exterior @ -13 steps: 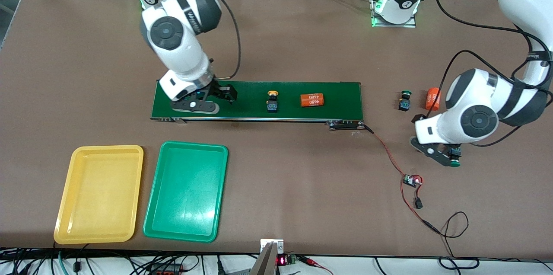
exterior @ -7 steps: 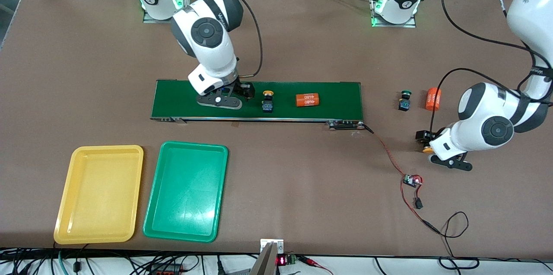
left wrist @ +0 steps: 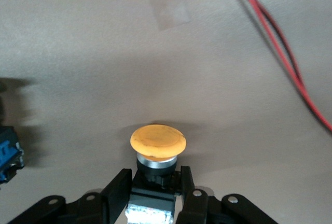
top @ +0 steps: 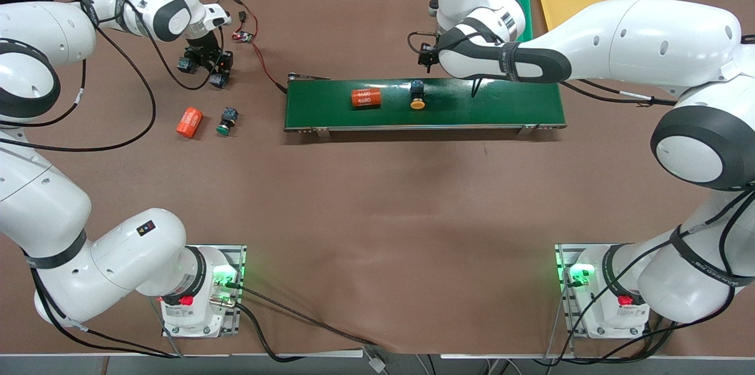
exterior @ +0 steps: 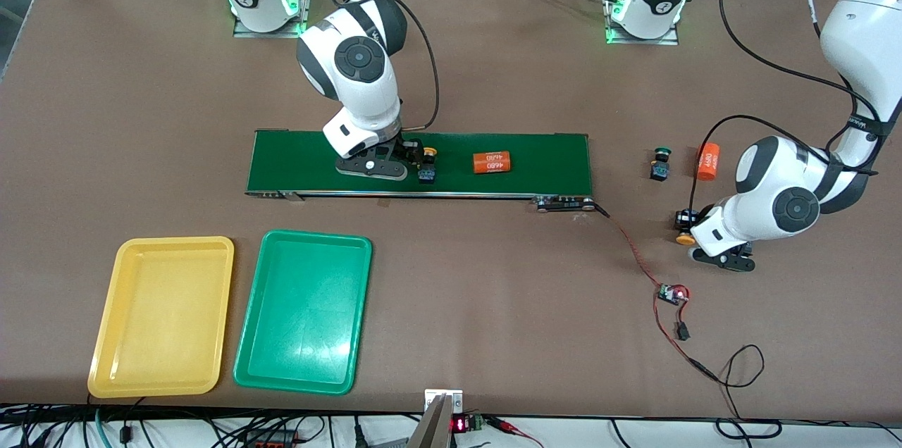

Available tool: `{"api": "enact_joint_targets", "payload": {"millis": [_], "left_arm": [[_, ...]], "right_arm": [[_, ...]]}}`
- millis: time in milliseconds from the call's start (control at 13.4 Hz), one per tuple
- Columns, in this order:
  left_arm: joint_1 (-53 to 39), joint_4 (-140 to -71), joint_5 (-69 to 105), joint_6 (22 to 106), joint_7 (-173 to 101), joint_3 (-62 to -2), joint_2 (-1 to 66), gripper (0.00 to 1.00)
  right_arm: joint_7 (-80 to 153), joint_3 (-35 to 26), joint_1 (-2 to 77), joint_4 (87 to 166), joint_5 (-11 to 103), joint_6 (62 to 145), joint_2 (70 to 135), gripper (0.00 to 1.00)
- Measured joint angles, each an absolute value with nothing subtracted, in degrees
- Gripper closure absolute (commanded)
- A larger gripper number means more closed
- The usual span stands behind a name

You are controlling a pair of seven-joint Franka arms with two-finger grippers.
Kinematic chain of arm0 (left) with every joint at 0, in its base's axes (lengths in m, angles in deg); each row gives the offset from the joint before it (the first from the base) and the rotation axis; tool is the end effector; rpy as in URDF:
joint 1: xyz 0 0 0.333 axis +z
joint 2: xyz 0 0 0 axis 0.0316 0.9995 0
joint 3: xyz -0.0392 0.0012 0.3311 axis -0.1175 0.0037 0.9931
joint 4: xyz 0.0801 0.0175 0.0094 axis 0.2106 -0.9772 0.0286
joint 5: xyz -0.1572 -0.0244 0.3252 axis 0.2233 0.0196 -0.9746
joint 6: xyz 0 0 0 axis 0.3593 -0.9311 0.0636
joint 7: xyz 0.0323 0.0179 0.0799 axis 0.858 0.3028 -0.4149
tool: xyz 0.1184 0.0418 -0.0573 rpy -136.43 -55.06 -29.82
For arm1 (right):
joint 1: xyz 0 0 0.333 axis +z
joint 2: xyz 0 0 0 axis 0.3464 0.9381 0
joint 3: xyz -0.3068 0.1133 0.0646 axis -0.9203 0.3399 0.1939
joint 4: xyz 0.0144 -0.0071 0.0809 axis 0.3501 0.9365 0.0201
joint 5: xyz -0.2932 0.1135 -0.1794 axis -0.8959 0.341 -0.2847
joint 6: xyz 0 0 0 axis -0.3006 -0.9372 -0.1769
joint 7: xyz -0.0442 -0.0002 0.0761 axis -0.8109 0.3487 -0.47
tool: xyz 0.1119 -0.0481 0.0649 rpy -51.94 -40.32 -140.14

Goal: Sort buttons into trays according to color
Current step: 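Grasp the yellow button with the right gripper while the left places another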

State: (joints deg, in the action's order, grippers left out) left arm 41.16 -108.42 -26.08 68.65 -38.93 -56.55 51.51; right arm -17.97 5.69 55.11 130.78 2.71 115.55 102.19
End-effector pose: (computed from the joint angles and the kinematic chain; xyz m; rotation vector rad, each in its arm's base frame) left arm 0.6135 0.0388 0.1933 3.1087 -0.2793 -0.2702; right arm 0.4943 0.3919 0.3276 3.1025 -0.1696 0.0866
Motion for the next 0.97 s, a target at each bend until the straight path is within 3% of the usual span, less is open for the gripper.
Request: {"api": "enact_joint_targets", "payload": {"millis": [523, 896, 970], "left_arm": [[38.3, -106.7, -25.5, 49.6, -61.0, -75.4, 50.6, 0.87], [26.9, -107.8, -21.2, 50.1, -76.2, -75.7, 51.5, 0.82], [25.9, -108.4, -21.2, 51.1, -77.6, -75.4, 52.0, 0.78]], "right_arm": [[-18.0, 6.5, 56.1, 130.7, 2.7, 117.6, 104.0, 0.00], [-18.0, 6.6, 56.3, 130.7, 1.8, 121.0, 107.2, 0.00], [-18.0, 6.6, 56.3, 130.7, 1.4, 121.8, 108.0, 0.08]]}}
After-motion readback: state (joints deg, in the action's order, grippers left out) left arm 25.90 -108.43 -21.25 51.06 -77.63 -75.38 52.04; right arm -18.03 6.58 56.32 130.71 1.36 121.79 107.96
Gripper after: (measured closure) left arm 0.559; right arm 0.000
